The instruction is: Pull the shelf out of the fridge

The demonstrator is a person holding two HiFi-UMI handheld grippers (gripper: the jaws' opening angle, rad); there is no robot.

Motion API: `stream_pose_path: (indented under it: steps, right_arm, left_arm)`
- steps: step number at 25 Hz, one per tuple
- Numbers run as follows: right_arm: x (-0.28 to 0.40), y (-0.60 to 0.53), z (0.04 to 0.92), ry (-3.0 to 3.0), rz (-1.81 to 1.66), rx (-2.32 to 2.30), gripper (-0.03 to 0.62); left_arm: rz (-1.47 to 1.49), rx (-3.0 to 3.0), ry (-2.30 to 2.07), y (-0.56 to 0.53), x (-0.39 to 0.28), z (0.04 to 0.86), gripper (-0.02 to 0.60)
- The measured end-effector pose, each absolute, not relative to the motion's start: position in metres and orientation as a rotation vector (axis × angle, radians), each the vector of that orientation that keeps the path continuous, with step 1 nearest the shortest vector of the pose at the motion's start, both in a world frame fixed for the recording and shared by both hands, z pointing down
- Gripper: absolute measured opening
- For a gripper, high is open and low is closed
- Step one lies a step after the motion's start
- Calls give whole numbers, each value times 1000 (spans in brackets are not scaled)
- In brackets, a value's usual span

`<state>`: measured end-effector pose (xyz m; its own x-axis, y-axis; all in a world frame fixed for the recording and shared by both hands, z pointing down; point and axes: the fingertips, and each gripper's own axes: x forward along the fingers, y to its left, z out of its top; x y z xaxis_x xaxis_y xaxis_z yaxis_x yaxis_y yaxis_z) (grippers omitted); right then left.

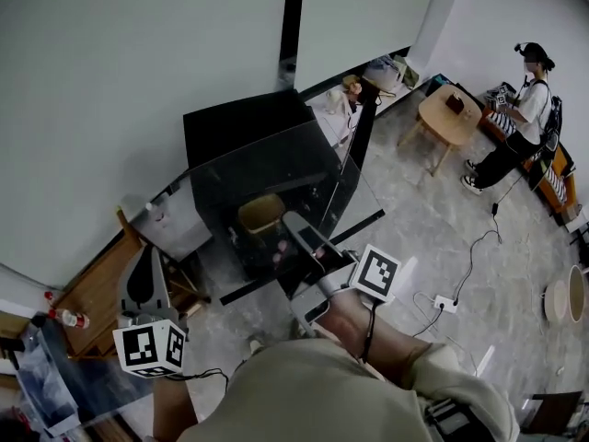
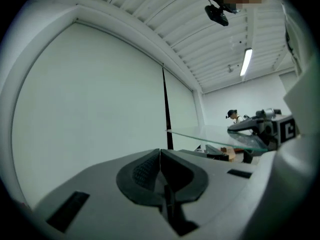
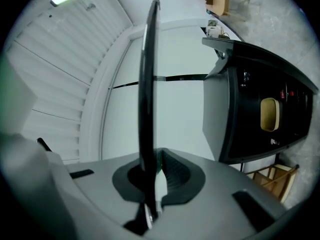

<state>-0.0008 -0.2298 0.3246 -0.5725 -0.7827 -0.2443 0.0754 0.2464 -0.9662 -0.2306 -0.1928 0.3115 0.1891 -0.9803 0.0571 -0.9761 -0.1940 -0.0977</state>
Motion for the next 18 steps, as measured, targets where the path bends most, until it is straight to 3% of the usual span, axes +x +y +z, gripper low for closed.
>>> stream_pose_path:
  steps: [18]
  right_arm:
    - [-22,-256,182,1823,-1208,-484,3]
  left_arm:
    - [-33,-2239,1899,-177,-241,222,8]
